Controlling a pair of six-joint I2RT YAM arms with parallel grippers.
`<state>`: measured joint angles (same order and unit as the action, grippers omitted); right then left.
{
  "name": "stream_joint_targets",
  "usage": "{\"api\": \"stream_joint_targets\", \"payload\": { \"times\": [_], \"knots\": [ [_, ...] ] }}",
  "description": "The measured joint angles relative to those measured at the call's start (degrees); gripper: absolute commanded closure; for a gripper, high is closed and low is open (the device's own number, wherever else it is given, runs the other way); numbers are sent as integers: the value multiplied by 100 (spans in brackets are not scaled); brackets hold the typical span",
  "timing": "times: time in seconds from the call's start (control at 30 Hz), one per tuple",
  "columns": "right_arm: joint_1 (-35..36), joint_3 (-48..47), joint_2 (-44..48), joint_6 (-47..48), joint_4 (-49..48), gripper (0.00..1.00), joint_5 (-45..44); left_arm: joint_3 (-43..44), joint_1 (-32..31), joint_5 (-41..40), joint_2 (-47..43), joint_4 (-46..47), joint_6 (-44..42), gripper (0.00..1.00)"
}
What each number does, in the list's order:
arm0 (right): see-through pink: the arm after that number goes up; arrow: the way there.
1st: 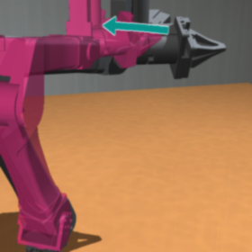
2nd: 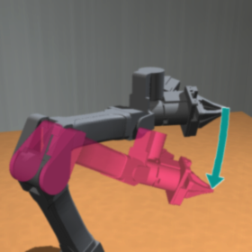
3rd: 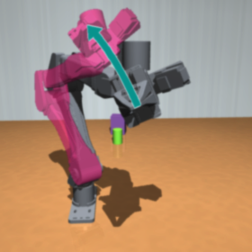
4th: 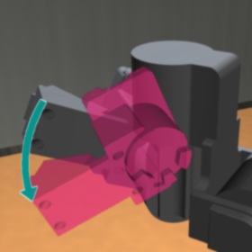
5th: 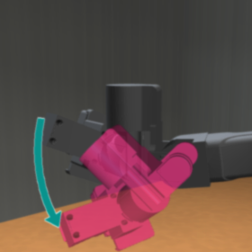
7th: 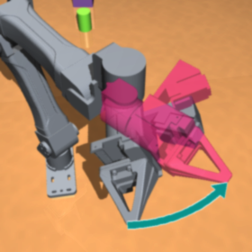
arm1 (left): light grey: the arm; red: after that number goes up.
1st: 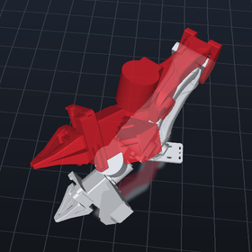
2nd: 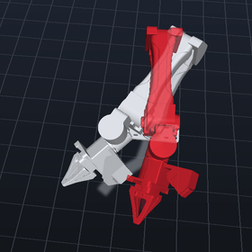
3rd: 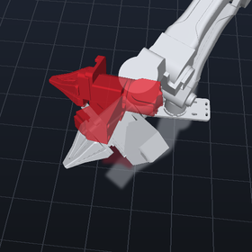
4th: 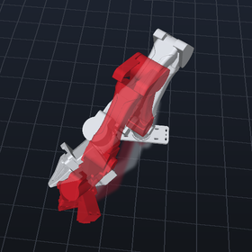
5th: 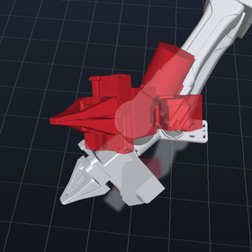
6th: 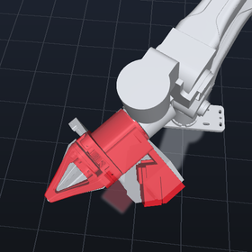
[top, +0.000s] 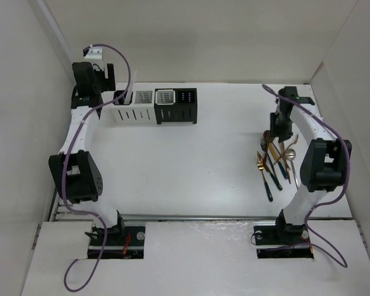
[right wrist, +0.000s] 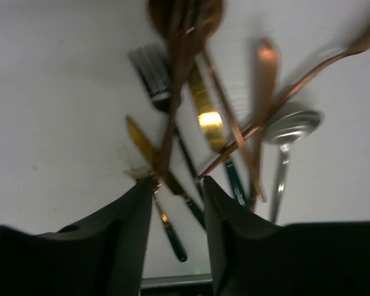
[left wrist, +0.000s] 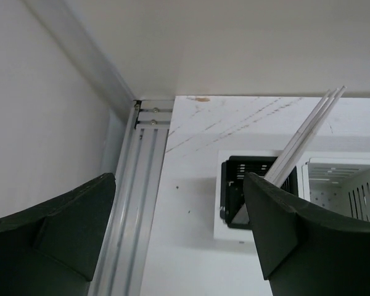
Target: Sort the eating utensils into containers
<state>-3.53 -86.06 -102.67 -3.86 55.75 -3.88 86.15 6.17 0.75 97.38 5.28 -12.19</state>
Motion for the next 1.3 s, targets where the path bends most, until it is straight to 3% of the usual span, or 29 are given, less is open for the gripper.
{"api": "stream_joint_targets", "payload": {
  "times": [0.07, 0.17, 0.3, 0.47, 0.7, 0.97, 1.1, 1.13, 1.3],
  "knots": [
    [358, 212, -2, 17, 151, 49, -20, 4, 0, -136, -247, -302, 28, 18],
    [743, 691, 0, 46, 304, 50, 72, -129, 0, -247, -616, -623, 90, 17],
    [769, 1281, 0, 20, 640, 42, 264, -588, 0, -282, -1108, -822, 140, 17],
    [868, 1377, -70, -61, 817, 39, 435, -1113, -2, -313, -1467, -866, 177, 15],
    [907, 1589, -323, -271, 907, 32, 221, -1268, -2, -348, -1596, -870, 181, 14],
    [922, 1683, -866, -354, 988, 54, 160, -1268, -2, -476, -1821, -772, 179, 12],
    [1099, 1759, -874, -393, 1045, 82, 138, -1268, -2, -599, -1856, -756, 166, 12],
    [1147, 1759, -879, -391, 1040, 96, 127, -1270, -2, -619, -1856, -750, 155, 12],
    [1471, 1698, -929, -472, 1088, 100, -116, -1298, -2, -691, -1856, -688, 149, 12]
  ]
}}
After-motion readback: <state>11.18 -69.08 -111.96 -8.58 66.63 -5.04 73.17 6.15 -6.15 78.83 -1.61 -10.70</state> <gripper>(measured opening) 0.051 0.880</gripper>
